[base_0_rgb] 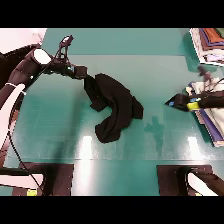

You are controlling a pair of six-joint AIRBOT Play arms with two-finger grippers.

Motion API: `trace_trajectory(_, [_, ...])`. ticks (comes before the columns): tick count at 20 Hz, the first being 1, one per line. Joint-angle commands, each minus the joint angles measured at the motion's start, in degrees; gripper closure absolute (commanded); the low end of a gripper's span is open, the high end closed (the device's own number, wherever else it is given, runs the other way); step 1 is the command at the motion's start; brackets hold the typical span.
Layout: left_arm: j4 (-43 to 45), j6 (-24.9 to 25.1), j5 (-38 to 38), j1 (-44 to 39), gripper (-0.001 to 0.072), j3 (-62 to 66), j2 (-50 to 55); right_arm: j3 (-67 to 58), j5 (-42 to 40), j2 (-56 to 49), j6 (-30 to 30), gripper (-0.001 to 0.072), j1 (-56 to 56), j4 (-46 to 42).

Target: Fold the shirts.

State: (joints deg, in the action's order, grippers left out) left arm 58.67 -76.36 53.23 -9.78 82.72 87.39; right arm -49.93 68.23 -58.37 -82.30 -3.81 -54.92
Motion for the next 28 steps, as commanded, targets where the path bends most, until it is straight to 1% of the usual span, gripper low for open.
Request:
trace_trajectory(1, [1.3, 0.3, 1.8, 0.5, 0.0679, 0.1, -0.4, 7.3, -8.7, -7.9, 5.2, 0.031, -3.8, 9.1])
trace_trajectory(4, [1.3, 0.3, 1.9, 0.5, 0.0679, 0.1, -0.4, 4.3, -12.9, -17.5, 6.4, 0.031, -9.6, 10.3])
trace_trajectory(8, [1.4, 0.3, 2.8, 0.5, 0.0679, 0.1, -0.4, -4.6, -15.4, -28.7, 6.5, 0.0314, -15.2, 10.3])
trace_trajectory(9, [1.4, 0.3, 3.0, 0.5, 0.068, 0.1, -0.4, -6.9, -15.6, -30.6, 6.5, 0.0352, -15.9, 10.2])
trace_trajectory(10, [1.4, 0.3, 3.0, 0.5, 0.068, 0.1, -0.5, -9.2, -15.6, -32.3, 6.5, 0.0444, -16.5, 10.1])
trace_trajectory(11, [1.5, 0.3, 3.0, 0.5, 0.068, 0.1, -0.5, -11.3, -15.5, -33.5, 6.6, 0.0597, -16.5, 9.7])
trace_trajectory(12, [1.6, 0.3, 3.1, 0.5, 0.068, 0.3, -0.7, -13.2, -14.9, -34.1, 6.8, 0.0696, -16.4, 9.7])
trace_trajectory(15, [4.0, 0.3, 3.5, 0.5, 0.0681, 2.5, -4.0, -18.3, -12.9, -31.2, 6.8, 0.0697, -13.1, 8.4])
trace_trajectory(18, [7.0, 0.3, 3.4, 0.5, 0.068, 6.6, -11.7, -24.5, -9.7, -22.2, 6.8, 0.0697, -8.1, 4.2])
trace_trajectory(21, [6.6, 0.3, 3.3, 0.5, 0.068, 10.8, -21.2, -31.6, -7.9, -12.5, 6.8, 0.0697, -3.9, 3.7])
trace_trajectory(24, [3.5, 0.3, 3.0, 0.5, 0.0681, 11.9, -28.9, -37.1, -8.0, -6.2, 6.8, 0.0697, -2.8, 3.8])
trace_trajectory(26, [2.6, 0.3, 3.3, 0.5, 0.068, 11.9, -31.8, -39.2, -8.0, -3.9, 6.7, 0.0697, -2.9, 3.8])
trace_trajectory(28, [2.5, 0.3, 6.2, 0.5, 0.0681, 11.8, -32.2, -39.6, -7.2, -3.1, 5.7, 0.0698, -2.9, 3.8])
